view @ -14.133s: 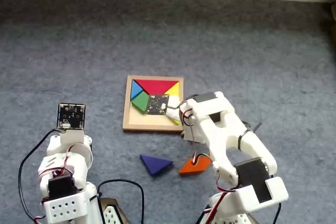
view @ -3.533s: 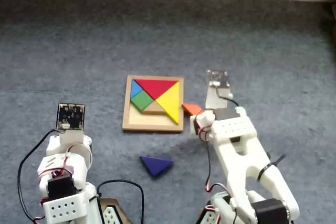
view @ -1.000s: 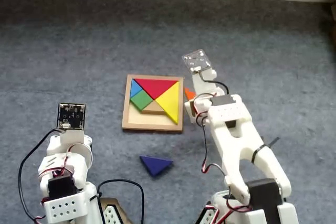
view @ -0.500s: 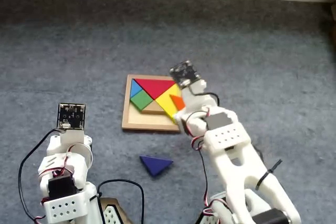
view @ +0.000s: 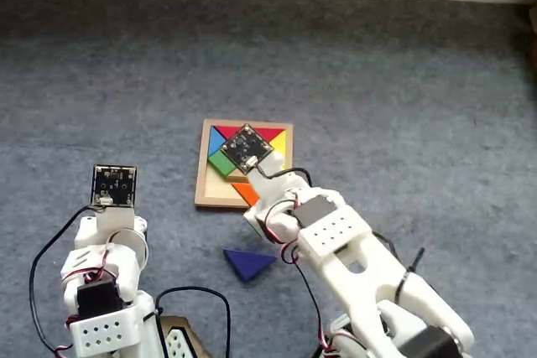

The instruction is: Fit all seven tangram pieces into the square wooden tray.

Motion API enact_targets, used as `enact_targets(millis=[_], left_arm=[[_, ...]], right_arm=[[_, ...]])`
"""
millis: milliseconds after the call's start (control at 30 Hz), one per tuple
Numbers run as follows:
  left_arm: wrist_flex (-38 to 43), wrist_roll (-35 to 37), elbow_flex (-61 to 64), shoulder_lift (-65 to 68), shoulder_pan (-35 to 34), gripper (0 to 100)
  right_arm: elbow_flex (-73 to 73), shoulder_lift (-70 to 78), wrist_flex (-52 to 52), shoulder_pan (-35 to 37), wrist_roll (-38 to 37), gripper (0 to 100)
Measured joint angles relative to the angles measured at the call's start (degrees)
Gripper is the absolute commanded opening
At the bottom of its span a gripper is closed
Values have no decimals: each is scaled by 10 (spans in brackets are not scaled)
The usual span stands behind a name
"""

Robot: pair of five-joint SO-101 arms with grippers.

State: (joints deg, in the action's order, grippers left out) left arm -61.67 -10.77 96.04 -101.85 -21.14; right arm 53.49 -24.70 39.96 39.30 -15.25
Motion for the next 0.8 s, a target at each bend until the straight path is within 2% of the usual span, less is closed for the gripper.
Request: enact_targets(millis=[200, 400, 800], left_arm=[[0, 0, 0, 0, 0, 7], [0, 0, 0, 0, 0, 7], [0, 0, 0, 0, 0, 7]], right_arm=[[-64, 102, 0, 3, 0, 11], [-79, 113, 0, 3, 0, 106], [-79, 113, 0, 3, 0, 108]])
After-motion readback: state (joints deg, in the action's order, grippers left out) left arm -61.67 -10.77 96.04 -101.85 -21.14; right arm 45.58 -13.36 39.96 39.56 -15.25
